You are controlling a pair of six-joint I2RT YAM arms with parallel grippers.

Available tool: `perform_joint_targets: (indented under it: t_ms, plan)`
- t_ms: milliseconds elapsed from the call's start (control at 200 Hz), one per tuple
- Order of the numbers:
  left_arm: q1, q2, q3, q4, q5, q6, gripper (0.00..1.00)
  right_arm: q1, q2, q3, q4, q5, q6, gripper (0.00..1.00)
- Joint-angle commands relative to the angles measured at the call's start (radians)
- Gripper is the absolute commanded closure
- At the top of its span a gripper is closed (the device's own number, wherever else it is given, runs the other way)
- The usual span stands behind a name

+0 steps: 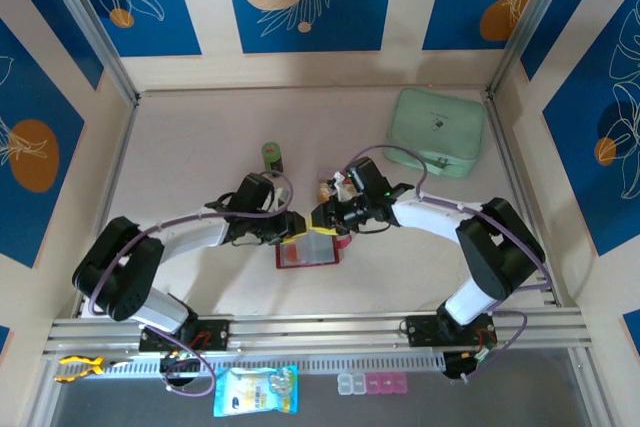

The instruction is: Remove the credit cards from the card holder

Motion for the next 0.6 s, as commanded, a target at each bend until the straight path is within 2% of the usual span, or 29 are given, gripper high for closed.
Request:
perform_joint_targets:
  t_ms: [0, 595]
  plan:
    - [-0.019, -0.024, 0.045, -0.033, 0.025, -0.01, 0.64, -0.022, -0.049, -0.015, -0.063, 0.011, -0.029, 0.68]
    - [-0.111, 0.133, 0.186, -0.002, -0.003, -0.027, 0.54, -0.194, -0.257, -0.109, -0.19, 0.033, -0.079, 0.65]
